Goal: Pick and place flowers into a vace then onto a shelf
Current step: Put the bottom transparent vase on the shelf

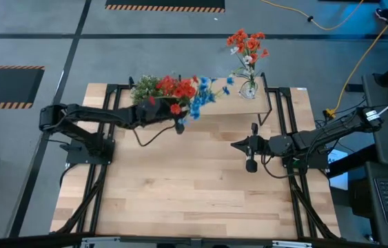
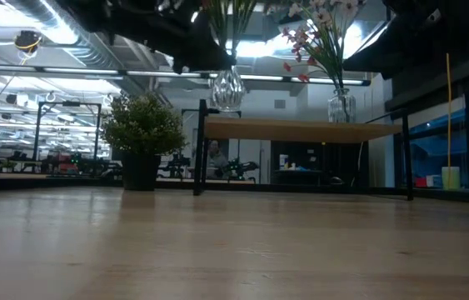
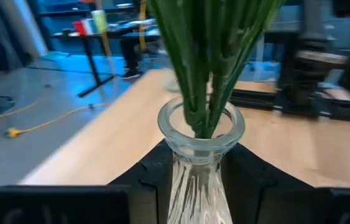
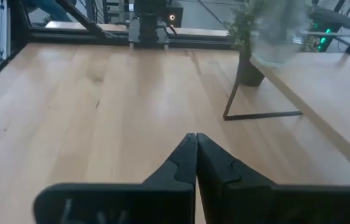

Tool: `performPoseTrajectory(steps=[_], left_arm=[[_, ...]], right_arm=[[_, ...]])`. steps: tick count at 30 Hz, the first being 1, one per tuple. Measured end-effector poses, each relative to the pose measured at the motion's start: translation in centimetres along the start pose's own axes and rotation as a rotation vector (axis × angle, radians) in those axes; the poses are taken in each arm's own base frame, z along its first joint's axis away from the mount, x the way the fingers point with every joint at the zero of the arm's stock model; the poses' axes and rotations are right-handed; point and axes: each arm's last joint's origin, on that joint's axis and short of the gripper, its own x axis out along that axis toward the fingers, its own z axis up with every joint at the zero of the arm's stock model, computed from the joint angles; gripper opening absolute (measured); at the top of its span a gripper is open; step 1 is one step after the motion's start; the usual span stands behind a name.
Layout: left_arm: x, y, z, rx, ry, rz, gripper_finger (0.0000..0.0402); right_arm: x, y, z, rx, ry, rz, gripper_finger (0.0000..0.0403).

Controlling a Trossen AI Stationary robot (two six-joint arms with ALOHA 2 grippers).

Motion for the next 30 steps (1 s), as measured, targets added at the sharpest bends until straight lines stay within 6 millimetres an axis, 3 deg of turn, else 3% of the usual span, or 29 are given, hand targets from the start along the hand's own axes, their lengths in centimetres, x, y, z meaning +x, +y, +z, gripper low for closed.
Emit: performPoseTrajectory(steps=[6, 14, 30], left_arm=[[2.4, 2.7, 0.2, 0.002, 0.002, 0.079, 0.0103], [5.6, 4.8, -0.1, 0.006, 0.011, 0.092, 0.0103], [6.2, 6.1, 0.9, 0.025, 0.04, 0.102, 0.0103]], right_arm=[[0.2, -0.5, 0.1, -0.065, -0.002, -0.024, 0.0007], [0.6, -1.5, 0.0, -0.076, 0.012, -0.08, 0.0007], [0.7, -1.9, -0.2, -0.082, 0.043, -0.098, 0.0007]])
